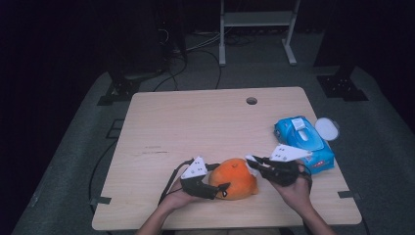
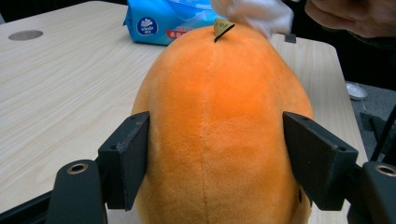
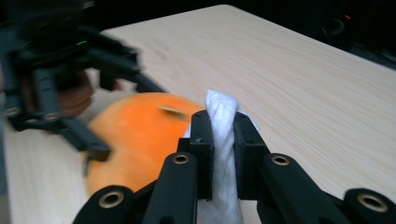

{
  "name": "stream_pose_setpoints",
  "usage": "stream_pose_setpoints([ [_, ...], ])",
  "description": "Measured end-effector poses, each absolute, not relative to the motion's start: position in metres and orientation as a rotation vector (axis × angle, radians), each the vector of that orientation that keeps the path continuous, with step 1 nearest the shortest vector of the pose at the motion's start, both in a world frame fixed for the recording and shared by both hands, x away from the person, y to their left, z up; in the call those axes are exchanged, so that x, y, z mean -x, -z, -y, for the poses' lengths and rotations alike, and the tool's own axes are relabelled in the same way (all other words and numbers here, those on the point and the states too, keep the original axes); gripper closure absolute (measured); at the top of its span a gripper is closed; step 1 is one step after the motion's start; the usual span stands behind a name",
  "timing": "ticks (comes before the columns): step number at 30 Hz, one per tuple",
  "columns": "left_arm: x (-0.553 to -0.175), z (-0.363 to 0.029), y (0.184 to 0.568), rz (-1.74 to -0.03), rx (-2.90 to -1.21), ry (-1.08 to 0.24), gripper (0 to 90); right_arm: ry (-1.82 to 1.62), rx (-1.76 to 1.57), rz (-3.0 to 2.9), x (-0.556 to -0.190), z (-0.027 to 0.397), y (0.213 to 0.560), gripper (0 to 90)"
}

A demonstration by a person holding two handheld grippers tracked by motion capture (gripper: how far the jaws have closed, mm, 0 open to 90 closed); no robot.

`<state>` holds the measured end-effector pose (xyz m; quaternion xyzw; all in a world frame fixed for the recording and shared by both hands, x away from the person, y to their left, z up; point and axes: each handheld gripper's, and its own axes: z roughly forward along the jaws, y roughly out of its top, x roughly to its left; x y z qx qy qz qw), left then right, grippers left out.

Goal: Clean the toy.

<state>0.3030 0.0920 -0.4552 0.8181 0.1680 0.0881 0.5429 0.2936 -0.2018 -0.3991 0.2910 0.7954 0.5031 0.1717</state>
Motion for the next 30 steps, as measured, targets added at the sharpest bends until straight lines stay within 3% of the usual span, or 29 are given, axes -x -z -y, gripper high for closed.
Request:
stream_pose_setpoints([
  [5, -0.303, -0.093, 0.455, -0.403, -1.94, -0.213, 26.4, -1.479, -0.869, -2.248, -0.295, 0.213, 0.401, 79.9],
  [16, -0.299, -0.084, 0.453, -0.386, -1.95, -0.242, 24.8, -1.497, -0.679, -2.33, -0.279, 0.175, 0.394, 79.8],
  [25, -0.298, -0.081, 0.453, -0.387, -1.948, -0.24, 24.6, -1.474, -0.813, -2.258, -0.291, 0.199, 0.398, 80.0],
  [30, -0.294, -0.077, 0.451, -0.349, -1.975, -0.265, 24.6, -1.457, -0.7, -2.314, -0.283, 0.178, 0.397, 79.7],
])
